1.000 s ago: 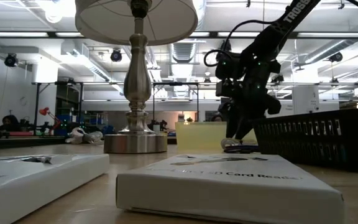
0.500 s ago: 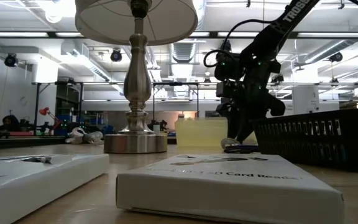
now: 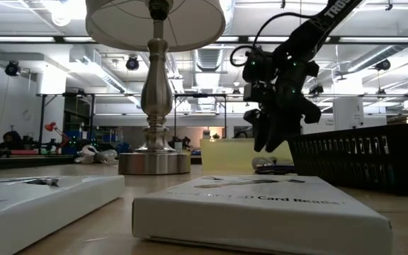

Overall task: Pick and place items into bin
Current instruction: Put the white cable into the yellow bin

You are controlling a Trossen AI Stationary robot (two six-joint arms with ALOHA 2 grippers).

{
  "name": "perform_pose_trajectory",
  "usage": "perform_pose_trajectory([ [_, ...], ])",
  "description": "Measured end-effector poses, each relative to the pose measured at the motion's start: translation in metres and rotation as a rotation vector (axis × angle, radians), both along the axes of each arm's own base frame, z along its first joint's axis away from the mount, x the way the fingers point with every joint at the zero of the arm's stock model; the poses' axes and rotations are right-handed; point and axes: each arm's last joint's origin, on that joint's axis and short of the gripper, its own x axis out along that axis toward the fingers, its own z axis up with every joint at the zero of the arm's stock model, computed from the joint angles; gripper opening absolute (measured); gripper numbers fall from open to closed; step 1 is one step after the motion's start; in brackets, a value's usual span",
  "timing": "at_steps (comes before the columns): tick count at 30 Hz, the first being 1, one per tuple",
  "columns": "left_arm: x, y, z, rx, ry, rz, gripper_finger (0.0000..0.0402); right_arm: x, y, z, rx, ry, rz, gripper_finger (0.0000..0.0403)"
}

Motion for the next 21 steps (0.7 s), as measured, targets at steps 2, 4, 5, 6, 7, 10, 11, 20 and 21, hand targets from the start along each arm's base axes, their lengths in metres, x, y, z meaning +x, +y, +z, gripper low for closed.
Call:
perform_pose_trajectory([
  [2,0.000,0.000,0.000,0.000,0.000,0.000,0.0052,0.002,0.004,0.002,-0.018,-0.013,0.041,0.0196],
  [4,0.000,0.000,0.000,0.000,0.000,0.000,0.0052,0.003,0.008,0.001,-0.032,-0.010,0.085,0.0208],
  [5,0.000,0.000,0.000,0.000,0.000,0.000,0.0052,0.004,0.010,-0.001,-0.044,-0.009,0.108,0.0214],
  [6,0.000,0.000,0.000,0.000,0.000,0.000,0.0052,0.005,0.011,-0.002,-0.061,-0.002,0.121,0.0218],
  [7,0.000,0.000,0.000,0.000,0.000,0.000,0.0052,0.005,0.012,-0.003,-0.081,0.010,0.123,0.0222],
  [10,0.000,0.000,0.000,0.000,0.000,0.000,0.0052,0.008,0.011,-0.007,-0.122,0.016,0.110,0.0229],
  [11,0.000,0.000,0.000,0.001,0.000,0.000,0.0052,0.008,0.010,-0.007,-0.121,0.013,0.102,0.0230],
  [20,0.000,0.000,0.000,0.000,0.000,0.000,0.0052,0.011,0.011,-0.021,-0.129,0.058,0.121,0.0218],
  [21,0.000,0.000,0.000,0.000,0.000,0.000,0.0052,0.011,0.011,-0.022,-0.129,0.058,0.120,0.0216],
])
